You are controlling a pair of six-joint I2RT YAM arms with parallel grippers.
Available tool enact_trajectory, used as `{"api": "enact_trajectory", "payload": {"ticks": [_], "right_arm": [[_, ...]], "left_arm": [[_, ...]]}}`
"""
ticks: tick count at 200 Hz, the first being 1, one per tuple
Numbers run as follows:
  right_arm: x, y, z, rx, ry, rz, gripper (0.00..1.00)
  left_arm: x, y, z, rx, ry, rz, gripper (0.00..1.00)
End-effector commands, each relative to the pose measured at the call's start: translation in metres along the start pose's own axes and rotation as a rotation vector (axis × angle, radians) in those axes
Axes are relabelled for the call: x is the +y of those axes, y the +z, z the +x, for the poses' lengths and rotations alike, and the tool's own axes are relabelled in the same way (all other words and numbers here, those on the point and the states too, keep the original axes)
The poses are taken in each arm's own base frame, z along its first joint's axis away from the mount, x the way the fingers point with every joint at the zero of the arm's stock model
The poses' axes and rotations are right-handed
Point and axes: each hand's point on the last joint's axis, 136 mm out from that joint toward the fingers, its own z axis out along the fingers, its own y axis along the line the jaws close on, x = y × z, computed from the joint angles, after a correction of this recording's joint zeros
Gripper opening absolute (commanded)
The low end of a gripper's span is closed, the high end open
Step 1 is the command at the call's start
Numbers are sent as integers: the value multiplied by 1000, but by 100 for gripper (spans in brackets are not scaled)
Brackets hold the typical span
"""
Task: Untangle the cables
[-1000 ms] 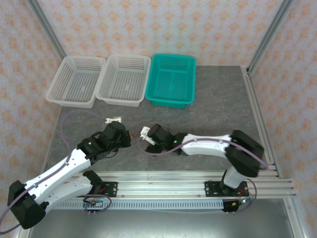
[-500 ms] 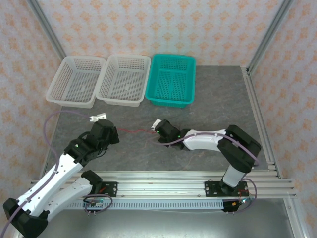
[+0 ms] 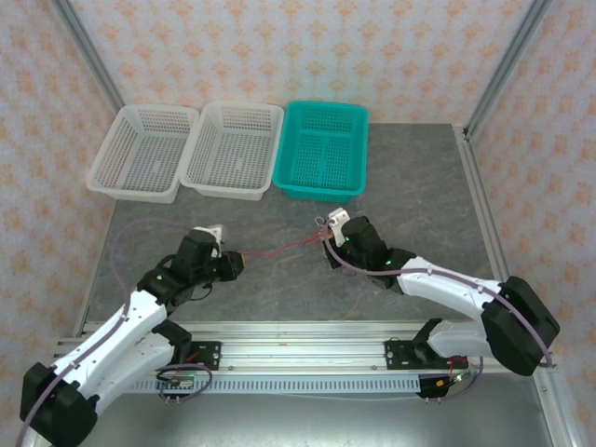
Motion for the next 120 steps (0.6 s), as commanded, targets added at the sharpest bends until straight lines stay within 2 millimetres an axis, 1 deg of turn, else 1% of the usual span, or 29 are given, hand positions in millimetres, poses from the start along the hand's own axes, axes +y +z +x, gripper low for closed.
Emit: {"api": "enact_trajectory", "payload": {"ticks": [1,26,35,44,63,81,98,109,120], "right_arm": [[16,-19,-24,-47,-92,-91,0],[15,-31,-31,-24,-190,-81,0],[13,-34,-31,-6,-221,-71,0],[10,-37,-30,14,-250,-54,0],[3,-42,-28,46,-305,-18,0],[-2,-45,-28,63,-336,11,0],[-1,-48,-27,75,-353,2,0],[-1,-49,-27,77,-357,-2,0],[0,-50,-27,75,-359,-6,0]], "left_arm": [[-57,-16,-23,-108,335,130,34],[-81,-24,-21,-104,562,169,51],[-88,-26,-18,-95,639,177,58],[-92,-29,-16,-82,708,173,62],[-98,-34,-11,-48,850,155,67],[-97,-39,-13,-36,954,102,72],[-98,-44,-15,-37,1030,69,79],[-97,-46,-16,-38,1064,47,86],[-100,-48,-13,-22,1091,66,90]]}}
